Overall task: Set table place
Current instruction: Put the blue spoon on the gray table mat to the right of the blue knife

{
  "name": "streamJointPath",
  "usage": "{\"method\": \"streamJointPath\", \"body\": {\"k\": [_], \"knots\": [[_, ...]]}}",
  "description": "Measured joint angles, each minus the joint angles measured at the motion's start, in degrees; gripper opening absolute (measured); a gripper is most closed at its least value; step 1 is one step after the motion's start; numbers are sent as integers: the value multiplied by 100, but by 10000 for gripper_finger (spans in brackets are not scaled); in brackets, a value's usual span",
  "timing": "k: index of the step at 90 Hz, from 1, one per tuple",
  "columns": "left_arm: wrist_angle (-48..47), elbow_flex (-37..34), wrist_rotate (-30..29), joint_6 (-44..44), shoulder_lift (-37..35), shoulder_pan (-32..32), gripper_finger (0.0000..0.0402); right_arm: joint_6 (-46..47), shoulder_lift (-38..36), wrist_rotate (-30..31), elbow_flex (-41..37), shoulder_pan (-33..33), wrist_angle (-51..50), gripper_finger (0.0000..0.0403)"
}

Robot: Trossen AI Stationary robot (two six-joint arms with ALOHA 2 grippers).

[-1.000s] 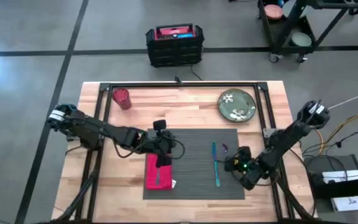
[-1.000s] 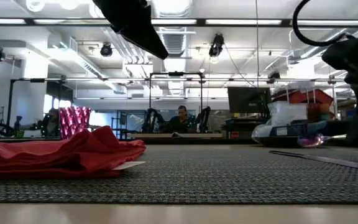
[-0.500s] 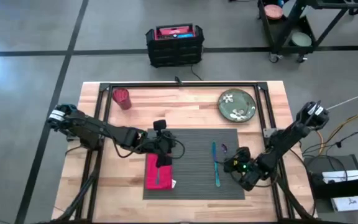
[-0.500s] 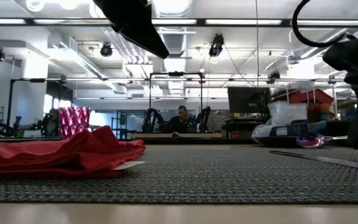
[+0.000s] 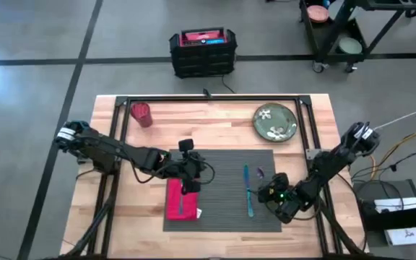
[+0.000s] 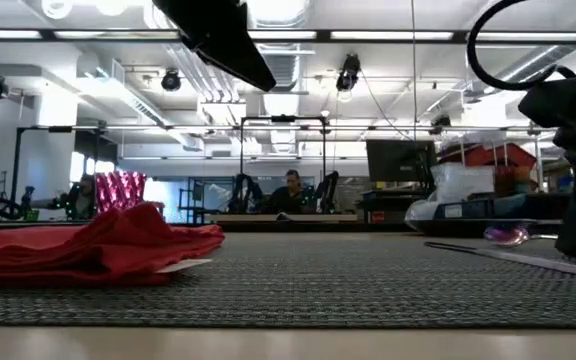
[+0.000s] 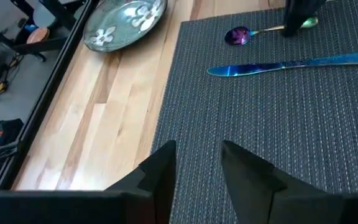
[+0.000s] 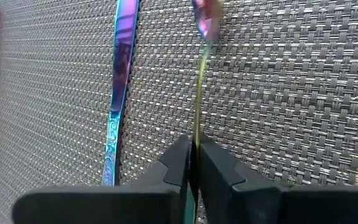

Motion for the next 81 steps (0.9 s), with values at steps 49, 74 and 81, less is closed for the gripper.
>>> {"method": "streamJointPath", "body": {"k": [49,74,81], "knots": [[-4,0,0,18,2,0,114,-1529,-724,-891,-30,2,-334,133],[-7,0,0,121,2,0,114,-3277,-1657,-541,-33,-39,-366,118],[-7,0,0,123,2,0,114,-3649,-1744,-387,-32,-58,-369,111]]}}
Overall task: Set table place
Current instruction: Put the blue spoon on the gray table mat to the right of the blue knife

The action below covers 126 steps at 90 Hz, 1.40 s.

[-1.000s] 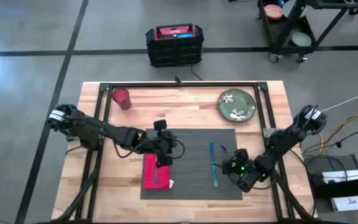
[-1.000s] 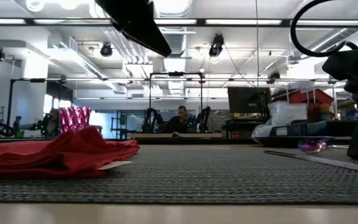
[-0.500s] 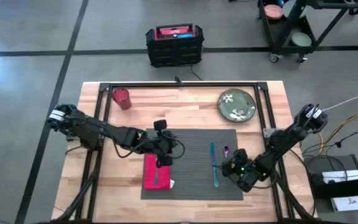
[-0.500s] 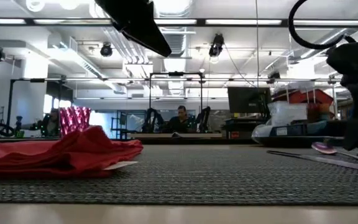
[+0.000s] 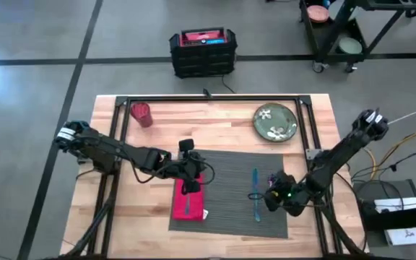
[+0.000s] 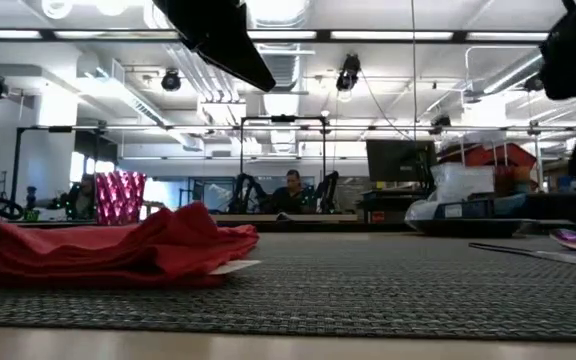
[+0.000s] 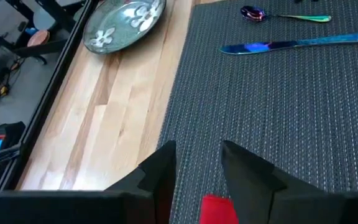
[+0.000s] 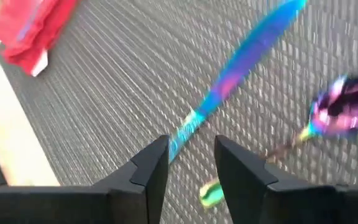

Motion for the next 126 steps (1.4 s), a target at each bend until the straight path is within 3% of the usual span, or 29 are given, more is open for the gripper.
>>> {"method": "streamJointPath", "body": {"k": [21,42,63,91,126], "knots": [[232,-152,753,176,238,128,114,-726,-176,38,8,-5,3,94],[480,-153,1105,547,813,587,114,-1432,-267,111,62,-75,29,76],[732,-153,2200,786,1543,1093,114,-2860,-260,133,209,-347,54,55],[805,-153,2253,801,2103,1302,114,-4428,-260,124,209,-726,59,31],[362,-205,2065,793,2090,1346,114,-5007,-260,-29,209,-1095,48,23]]}}
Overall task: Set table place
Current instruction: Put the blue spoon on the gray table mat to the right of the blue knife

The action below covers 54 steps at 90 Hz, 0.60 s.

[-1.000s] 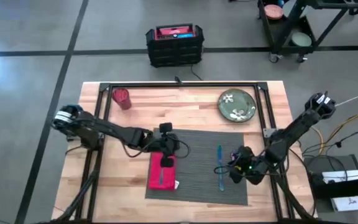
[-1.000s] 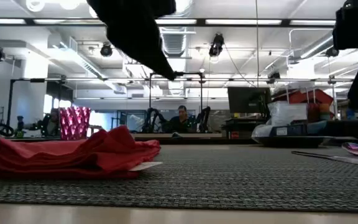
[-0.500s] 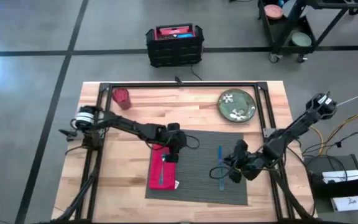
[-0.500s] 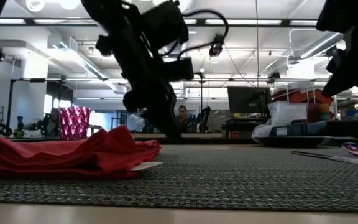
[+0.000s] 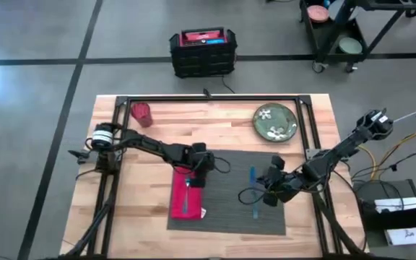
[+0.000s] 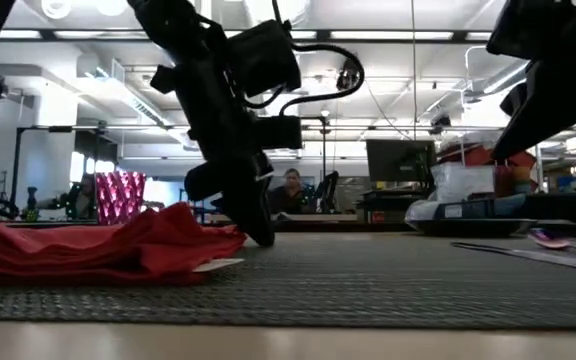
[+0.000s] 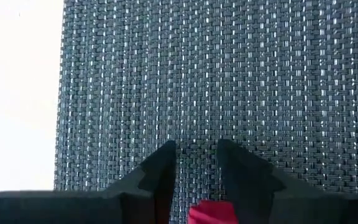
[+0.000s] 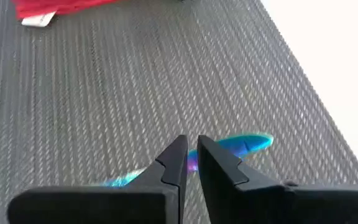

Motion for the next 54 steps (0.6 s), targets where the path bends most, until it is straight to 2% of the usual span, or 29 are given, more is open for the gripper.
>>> {"method": "streamJointPath", "body": {"k": [19,28,47,54], "knots": [[-134,-2,-31,-108,-29,6,114,-458,6,-246,0,-357,15,8],[-144,-6,-29,-168,-52,9,114,-770,116,-691,0,-759,36,1],[-145,-9,-27,-170,-61,10,114,-1505,807,-1477,1,-1398,530,0],[-146,-11,-26,-198,-63,10,114,-1533,1102,-1579,2,-1494,543,0]]}}
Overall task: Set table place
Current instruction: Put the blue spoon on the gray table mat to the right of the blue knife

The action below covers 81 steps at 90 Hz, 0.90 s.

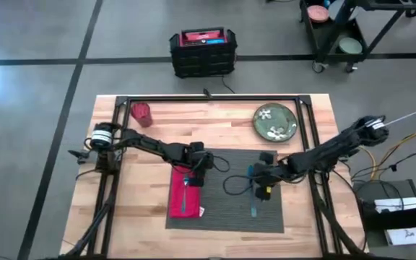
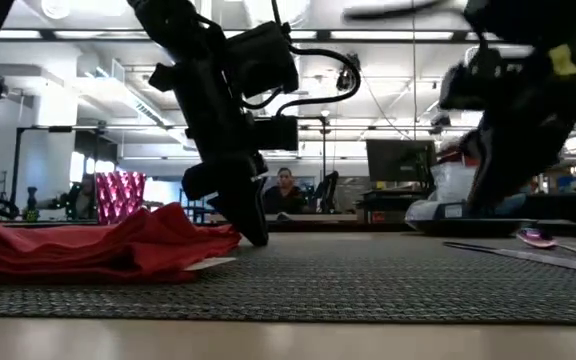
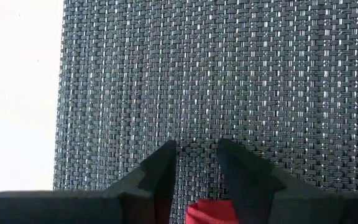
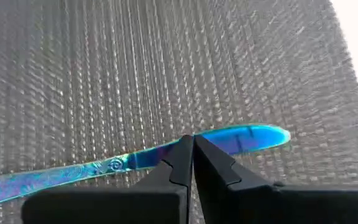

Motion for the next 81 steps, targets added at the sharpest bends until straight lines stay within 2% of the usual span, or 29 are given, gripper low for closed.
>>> {"method": "streamJointPath", "body": {"k": [37,81], "knots": [[29,-7,2,1,-2,2,114,-20,470,26,0,-127,83,0],[39,-7,4,3,-2,2,114,3,279,57,-2,-155,-201,0]]}}
